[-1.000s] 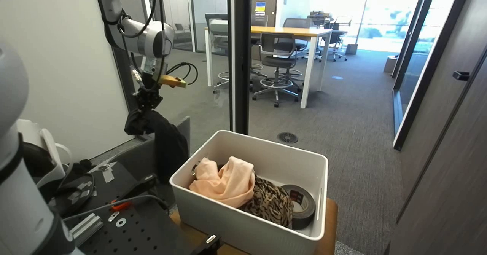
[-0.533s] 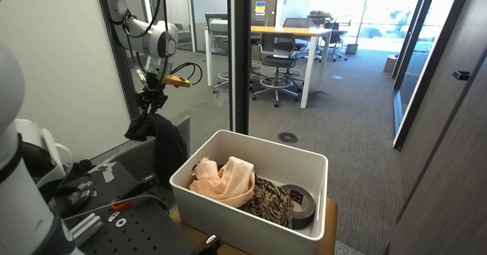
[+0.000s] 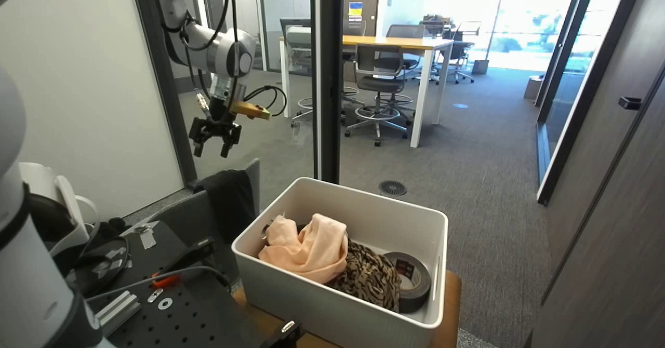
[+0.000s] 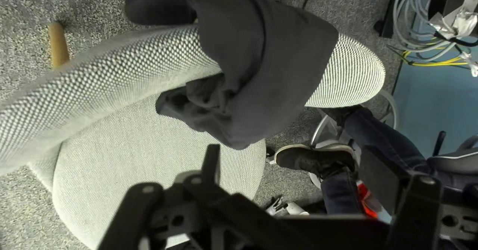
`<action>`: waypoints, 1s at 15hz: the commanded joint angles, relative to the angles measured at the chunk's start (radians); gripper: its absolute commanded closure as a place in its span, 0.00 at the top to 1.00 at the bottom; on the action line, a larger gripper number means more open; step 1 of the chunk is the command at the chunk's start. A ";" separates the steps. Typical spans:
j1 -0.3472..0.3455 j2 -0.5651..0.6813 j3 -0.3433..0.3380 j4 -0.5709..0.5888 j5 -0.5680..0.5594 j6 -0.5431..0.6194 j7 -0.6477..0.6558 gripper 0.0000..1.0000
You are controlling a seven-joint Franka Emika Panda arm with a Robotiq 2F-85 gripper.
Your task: Remove the black clothing from the bin and hang it on the back of the chair
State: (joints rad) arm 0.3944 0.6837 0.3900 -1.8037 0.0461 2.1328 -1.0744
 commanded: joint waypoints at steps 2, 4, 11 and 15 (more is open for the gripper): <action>-0.040 -0.031 -0.033 0.005 -0.049 -0.111 0.047 1.00; -0.065 -0.072 -0.058 -0.027 -0.074 -0.154 0.074 1.00; -0.175 -0.380 -0.114 -0.219 -0.074 -0.268 0.225 1.00; -0.216 -0.601 -0.143 -0.337 -0.058 -0.330 0.354 1.00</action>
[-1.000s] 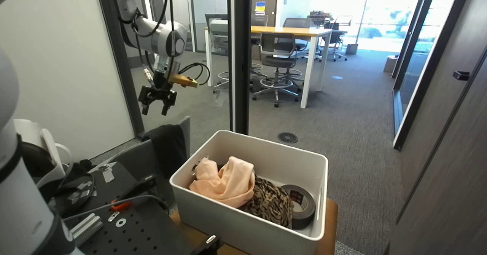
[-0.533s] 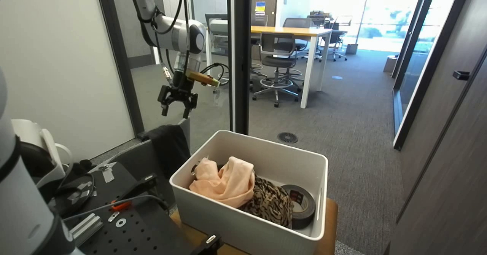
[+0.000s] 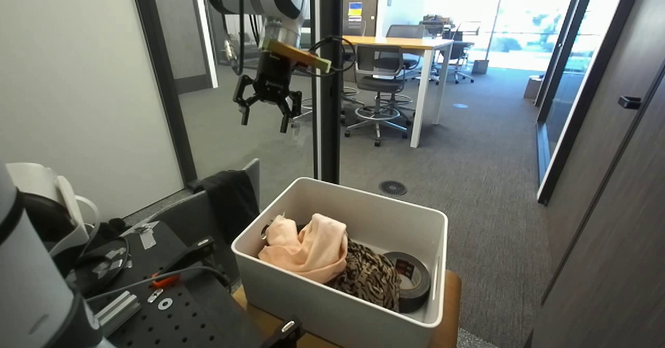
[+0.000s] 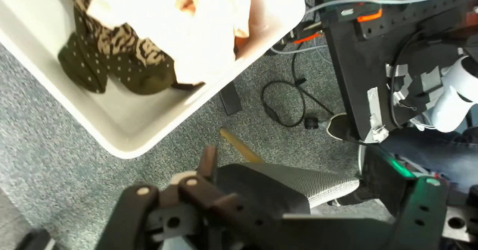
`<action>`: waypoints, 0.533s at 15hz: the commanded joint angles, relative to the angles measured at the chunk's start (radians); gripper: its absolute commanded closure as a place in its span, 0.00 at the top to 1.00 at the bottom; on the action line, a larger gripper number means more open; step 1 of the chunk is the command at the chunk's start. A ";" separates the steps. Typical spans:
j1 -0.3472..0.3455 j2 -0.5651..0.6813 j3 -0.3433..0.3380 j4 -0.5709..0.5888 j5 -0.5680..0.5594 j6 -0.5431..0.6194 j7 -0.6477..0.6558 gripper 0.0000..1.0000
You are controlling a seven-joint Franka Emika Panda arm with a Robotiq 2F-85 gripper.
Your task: Remove the black clothing from the bin and hang it on the back of the chair
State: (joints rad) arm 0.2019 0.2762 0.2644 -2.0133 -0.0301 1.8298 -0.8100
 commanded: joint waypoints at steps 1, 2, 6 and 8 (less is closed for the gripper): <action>-0.031 -0.251 -0.026 -0.159 0.025 -0.037 0.117 1.00; -0.040 -0.309 -0.038 -0.192 0.039 -0.042 0.139 1.00; -0.055 -0.538 -0.099 -0.305 0.046 -0.089 0.242 1.00; -0.059 -0.653 -0.139 -0.353 0.044 -0.121 0.292 1.00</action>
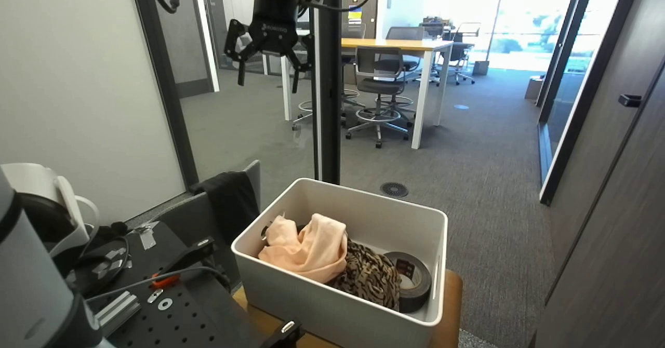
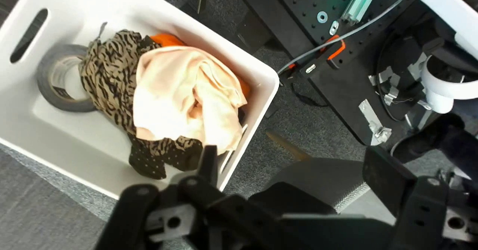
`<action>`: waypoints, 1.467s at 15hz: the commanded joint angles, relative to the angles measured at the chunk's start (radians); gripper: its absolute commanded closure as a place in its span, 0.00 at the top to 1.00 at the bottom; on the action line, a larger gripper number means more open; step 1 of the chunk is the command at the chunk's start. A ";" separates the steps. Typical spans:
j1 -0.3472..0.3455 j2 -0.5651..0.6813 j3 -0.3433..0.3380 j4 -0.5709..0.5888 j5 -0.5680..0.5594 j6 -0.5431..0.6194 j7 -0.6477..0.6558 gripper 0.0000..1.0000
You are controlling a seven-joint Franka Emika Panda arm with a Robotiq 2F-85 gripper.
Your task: Remove the black clothing from the bin and hang it on the back of the chair
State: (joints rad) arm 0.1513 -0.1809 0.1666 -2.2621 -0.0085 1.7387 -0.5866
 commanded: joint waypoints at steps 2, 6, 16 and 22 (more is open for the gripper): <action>-0.013 -0.313 -0.086 -0.146 0.021 -0.072 0.115 1.00; -0.029 -0.547 -0.143 -0.197 0.014 -0.205 0.243 1.00; -0.144 -0.777 -0.171 -0.308 -0.040 -0.170 0.522 1.00; -0.194 -0.771 -0.184 -0.339 -0.044 -0.137 0.573 1.00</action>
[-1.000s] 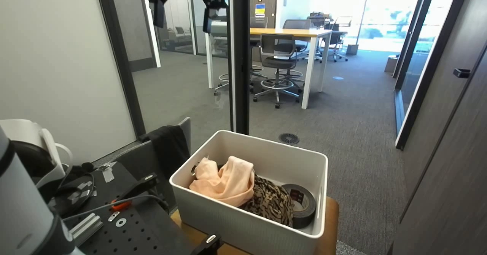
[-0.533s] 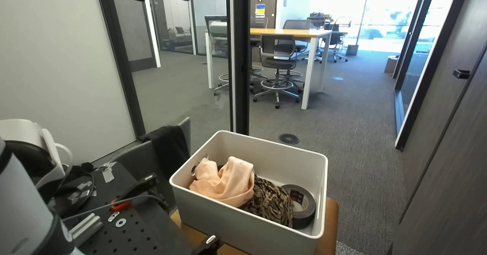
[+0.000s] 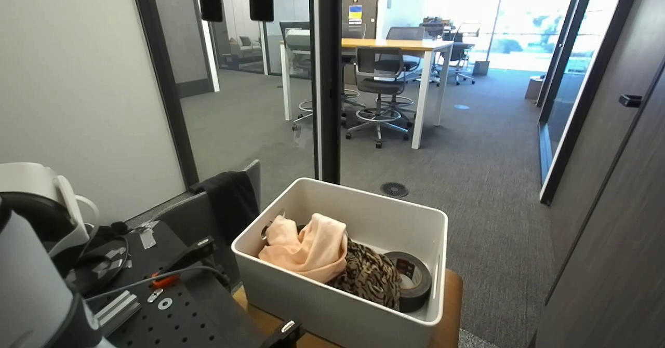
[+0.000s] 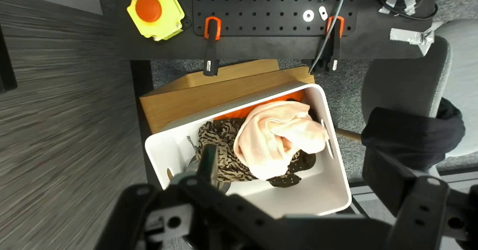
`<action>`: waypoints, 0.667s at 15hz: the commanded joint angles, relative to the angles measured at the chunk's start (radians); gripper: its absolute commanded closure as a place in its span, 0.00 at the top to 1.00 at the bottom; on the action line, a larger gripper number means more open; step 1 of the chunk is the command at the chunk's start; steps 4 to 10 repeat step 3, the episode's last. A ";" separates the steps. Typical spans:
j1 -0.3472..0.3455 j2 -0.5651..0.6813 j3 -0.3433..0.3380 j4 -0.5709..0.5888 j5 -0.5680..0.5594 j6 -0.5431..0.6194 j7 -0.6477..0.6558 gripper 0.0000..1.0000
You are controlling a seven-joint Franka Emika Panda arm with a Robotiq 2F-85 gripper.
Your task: Remove the black clothing from the bin and hang it on the back of the chair
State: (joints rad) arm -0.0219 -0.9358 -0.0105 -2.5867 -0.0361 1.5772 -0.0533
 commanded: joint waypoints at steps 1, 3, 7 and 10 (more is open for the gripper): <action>0.001 0.001 -0.006 -0.002 -0.004 0.001 0.015 1.00; -0.001 0.003 -0.007 -0.008 -0.004 0.000 0.017 1.00; -0.001 0.003 -0.007 -0.008 -0.004 0.000 0.017 1.00; -0.001 0.003 -0.007 -0.008 -0.004 0.000 0.017 1.00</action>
